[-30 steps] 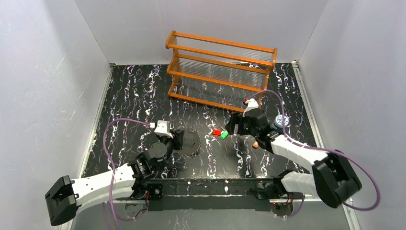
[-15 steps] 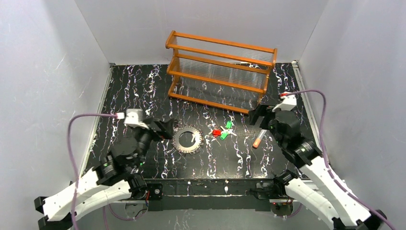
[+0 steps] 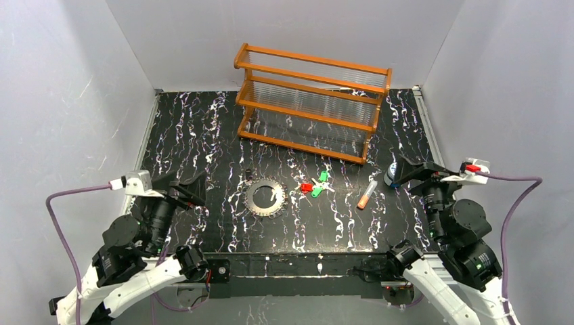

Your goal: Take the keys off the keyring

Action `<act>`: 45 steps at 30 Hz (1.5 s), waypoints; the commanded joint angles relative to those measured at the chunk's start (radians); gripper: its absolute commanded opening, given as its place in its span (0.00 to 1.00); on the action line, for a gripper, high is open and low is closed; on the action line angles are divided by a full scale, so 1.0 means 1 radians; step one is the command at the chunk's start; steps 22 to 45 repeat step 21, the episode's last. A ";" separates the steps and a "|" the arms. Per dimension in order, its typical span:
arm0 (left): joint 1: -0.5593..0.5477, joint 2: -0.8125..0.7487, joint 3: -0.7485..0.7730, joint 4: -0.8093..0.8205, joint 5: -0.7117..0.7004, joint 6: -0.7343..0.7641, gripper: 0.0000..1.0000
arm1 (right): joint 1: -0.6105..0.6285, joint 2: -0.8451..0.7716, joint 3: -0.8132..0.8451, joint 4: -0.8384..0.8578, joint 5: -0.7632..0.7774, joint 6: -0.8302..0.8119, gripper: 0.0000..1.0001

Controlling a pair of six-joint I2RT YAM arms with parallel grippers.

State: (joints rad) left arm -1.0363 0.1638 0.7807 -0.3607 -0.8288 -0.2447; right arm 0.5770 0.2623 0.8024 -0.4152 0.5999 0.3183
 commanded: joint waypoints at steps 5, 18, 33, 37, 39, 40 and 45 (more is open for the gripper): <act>0.001 -0.067 -0.077 0.020 -0.073 0.060 0.98 | 0.000 -0.029 -0.088 0.093 0.113 -0.031 0.99; 0.001 -0.066 -0.122 0.038 -0.096 0.078 0.99 | -0.002 -0.045 -0.125 0.107 0.079 -0.073 0.99; 0.000 -0.071 -0.124 0.034 -0.103 0.082 0.98 | 0.000 -0.043 -0.132 0.114 0.084 -0.075 0.99; 0.000 -0.071 -0.124 0.034 -0.103 0.082 0.98 | 0.000 -0.043 -0.132 0.114 0.084 -0.075 0.99; 0.000 -0.071 -0.124 0.034 -0.103 0.082 0.98 | 0.000 -0.043 -0.132 0.114 0.084 -0.075 0.99; 0.000 -0.071 -0.124 0.034 -0.103 0.082 0.98 | 0.000 -0.043 -0.132 0.114 0.084 -0.075 0.99; 0.000 -0.071 -0.124 0.034 -0.103 0.082 0.98 | 0.000 -0.043 -0.132 0.114 0.084 -0.075 0.99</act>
